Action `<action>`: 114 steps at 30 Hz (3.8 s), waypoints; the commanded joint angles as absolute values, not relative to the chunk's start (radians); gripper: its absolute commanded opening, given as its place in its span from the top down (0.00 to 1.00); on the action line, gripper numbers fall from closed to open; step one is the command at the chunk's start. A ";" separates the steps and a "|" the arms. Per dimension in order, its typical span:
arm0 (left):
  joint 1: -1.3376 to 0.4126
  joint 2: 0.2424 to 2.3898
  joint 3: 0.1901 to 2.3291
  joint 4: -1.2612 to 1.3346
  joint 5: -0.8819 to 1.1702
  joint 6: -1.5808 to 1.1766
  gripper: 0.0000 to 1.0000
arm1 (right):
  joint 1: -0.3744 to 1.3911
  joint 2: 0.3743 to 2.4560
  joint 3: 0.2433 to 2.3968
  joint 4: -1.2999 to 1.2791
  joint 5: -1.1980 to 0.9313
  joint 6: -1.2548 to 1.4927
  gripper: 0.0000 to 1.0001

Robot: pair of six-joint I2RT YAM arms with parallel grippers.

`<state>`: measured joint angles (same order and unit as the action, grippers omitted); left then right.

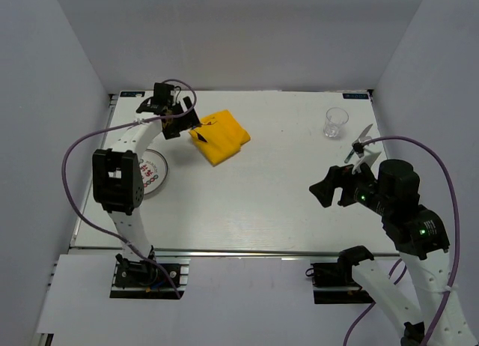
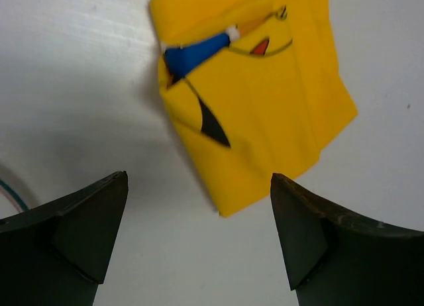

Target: Set the dinner table for one person

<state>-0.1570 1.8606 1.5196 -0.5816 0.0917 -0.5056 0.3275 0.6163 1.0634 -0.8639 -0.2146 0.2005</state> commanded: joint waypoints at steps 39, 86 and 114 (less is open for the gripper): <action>-0.115 2.139 1.858 -0.430 0.488 -0.431 1.00 | 0.327 0.641 0.974 -0.816 -0.241 0.176 0.11; -0.850 2.075 1.843 -0.845 -0.351 -0.403 0.02 | 0.325 0.640 0.945 -0.796 0.363 0.462 0.11; -1.039 2.394 2.128 -0.985 -0.560 -0.295 0.12 | 0.325 0.546 1.009 -0.864 0.330 0.402 0.11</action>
